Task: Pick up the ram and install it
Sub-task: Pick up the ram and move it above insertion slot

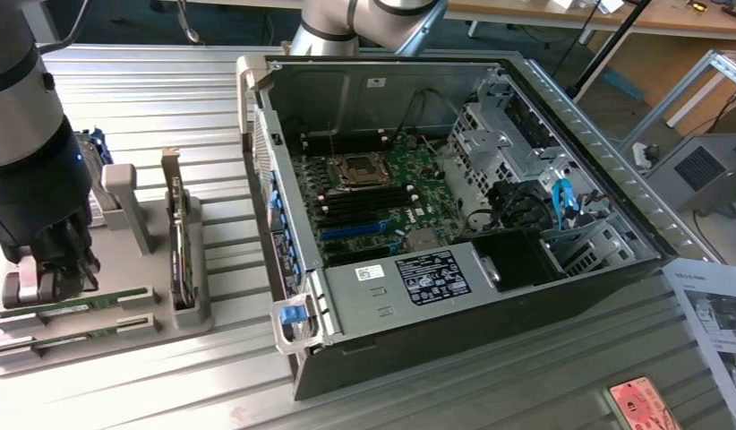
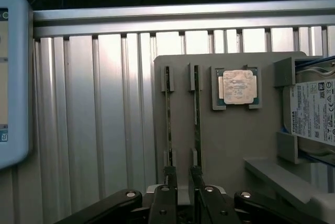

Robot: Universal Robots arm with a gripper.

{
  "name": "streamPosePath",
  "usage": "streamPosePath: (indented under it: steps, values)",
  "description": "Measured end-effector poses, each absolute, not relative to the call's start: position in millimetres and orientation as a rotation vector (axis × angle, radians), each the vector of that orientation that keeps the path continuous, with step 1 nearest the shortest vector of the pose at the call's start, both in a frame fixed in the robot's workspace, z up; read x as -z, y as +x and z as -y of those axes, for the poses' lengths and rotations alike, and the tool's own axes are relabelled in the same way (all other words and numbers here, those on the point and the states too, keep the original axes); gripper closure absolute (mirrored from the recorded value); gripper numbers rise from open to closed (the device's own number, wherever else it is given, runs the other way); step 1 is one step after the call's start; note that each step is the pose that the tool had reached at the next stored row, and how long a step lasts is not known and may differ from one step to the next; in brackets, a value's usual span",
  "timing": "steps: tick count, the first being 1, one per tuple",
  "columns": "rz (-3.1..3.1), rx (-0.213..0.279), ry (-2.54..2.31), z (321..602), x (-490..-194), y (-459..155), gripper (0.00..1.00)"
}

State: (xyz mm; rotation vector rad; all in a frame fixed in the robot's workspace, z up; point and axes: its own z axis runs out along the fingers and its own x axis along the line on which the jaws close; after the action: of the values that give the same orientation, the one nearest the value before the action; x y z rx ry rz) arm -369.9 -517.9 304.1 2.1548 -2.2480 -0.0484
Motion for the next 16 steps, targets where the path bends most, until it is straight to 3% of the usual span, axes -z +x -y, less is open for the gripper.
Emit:
streamPosePath:
  steps: [16]
  values:
    - [2.247,0.049,2.155,521.8,-289.9,-369.9,0.76]
